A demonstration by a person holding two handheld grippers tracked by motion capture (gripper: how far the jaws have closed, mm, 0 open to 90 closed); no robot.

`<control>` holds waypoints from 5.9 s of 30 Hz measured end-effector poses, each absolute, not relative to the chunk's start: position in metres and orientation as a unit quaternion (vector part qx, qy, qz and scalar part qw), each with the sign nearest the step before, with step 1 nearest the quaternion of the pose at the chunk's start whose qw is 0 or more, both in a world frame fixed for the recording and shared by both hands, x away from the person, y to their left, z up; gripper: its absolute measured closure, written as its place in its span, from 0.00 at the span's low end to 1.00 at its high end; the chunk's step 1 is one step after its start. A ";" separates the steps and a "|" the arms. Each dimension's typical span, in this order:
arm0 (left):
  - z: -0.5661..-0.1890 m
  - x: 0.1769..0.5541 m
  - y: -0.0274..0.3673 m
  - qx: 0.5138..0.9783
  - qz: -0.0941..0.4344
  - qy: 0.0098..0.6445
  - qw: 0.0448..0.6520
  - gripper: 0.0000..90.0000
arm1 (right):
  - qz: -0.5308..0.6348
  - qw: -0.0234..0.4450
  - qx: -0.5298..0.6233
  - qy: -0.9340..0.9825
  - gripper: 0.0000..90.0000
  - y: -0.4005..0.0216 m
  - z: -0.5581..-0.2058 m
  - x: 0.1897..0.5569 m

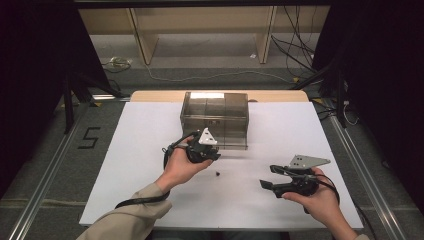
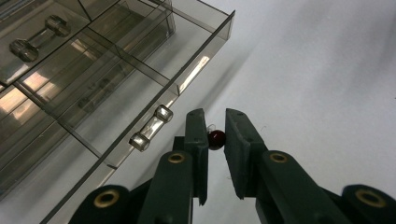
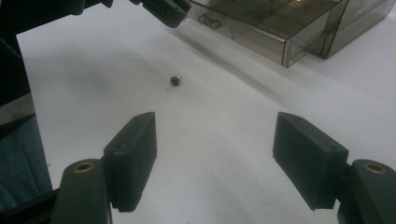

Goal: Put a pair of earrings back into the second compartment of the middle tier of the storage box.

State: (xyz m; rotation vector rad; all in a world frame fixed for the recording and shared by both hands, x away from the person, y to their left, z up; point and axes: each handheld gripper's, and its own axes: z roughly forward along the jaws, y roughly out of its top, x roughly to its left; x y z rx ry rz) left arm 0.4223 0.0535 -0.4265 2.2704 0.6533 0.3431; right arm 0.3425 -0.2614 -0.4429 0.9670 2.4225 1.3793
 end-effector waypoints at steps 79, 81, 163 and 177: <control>-0.416 0.447 0.056 0.872 0.165 0.270 0.373 0.88 | 0.467 0.095 0.327 0.816 0.35 -0.262 -0.443 0.342; -0.416 0.447 0.055 0.872 0.164 0.270 0.373 0.88 | 0.467 0.096 0.326 0.816 0.35 -0.262 -0.443 0.343; -0.422 0.475 0.047 0.879 0.174 0.276 0.349 0.88 | 0.467 0.095 0.328 0.816 0.35 -0.263 -0.443 0.343; -0.426 0.482 0.046 0.880 0.176 0.280 0.341 0.88 | 0.467 0.096 0.328 0.815 0.35 -0.263 -0.443 0.342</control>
